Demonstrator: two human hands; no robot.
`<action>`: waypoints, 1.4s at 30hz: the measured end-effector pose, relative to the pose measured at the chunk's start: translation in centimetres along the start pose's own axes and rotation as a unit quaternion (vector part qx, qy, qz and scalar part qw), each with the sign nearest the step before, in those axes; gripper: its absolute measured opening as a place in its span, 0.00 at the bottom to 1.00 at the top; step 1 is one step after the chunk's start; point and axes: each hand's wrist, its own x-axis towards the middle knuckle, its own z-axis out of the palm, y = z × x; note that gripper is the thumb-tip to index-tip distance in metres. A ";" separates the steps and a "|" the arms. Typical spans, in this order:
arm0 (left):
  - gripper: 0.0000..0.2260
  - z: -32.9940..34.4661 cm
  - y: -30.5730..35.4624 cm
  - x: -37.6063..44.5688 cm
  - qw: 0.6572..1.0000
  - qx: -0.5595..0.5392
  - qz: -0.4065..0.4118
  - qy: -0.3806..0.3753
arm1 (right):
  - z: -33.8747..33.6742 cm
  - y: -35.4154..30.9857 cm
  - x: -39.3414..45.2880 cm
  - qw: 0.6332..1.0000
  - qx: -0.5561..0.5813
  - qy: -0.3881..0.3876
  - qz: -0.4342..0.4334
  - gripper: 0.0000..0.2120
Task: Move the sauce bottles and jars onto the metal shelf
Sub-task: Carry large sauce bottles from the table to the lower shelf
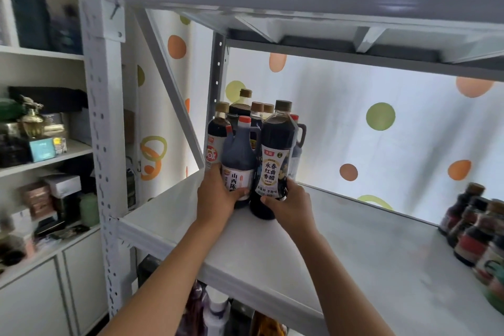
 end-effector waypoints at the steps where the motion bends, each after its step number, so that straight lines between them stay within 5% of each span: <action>1: 0.34 0.2 -0.2 0.3 1.000 0.004 -0.002 -0.001 | 0.1 0.2 0.2 1.000 0.004 0.003 0.001 0.26; 12: 0.39 1.8 -2.4 1.5 0.998 0.055 0.016 -0.009 | 2.6 2.2 1.4 0.998 0.034 0.059 -0.009 0.26; 22: 0.32 1.5 -2.1 0.9 0.998 0.057 0.006 -0.003 | 2.7 2.9 1.2 0.997 0.030 0.065 0.029 0.24; 26: 0.23 1.0 -1.8 0.4 0.996 0.068 -0.056 0.022 | 2.1 2.9 0.6 0.996 -0.017 0.028 0.077 0.31; 31: 0.11 -0.9 -2.0 -2.3 0.968 0.210 -0.064 -0.122 | 0.9 2.2 -1.9 0.979 -0.172 -0.021 0.111 0.26; 37: 0.21 -4.1 0.6 -8.6 0.895 0.360 0.054 -0.260 | -0.4 1.8 -6.9 0.918 -0.354 -0.173 0.054 0.27; 42: 0.24 -5.9 1.7 -16.4 0.896 0.378 0.081 -0.219 | -2.4 1.8 -11.2 0.902 -0.377 -0.209 -0.014 0.27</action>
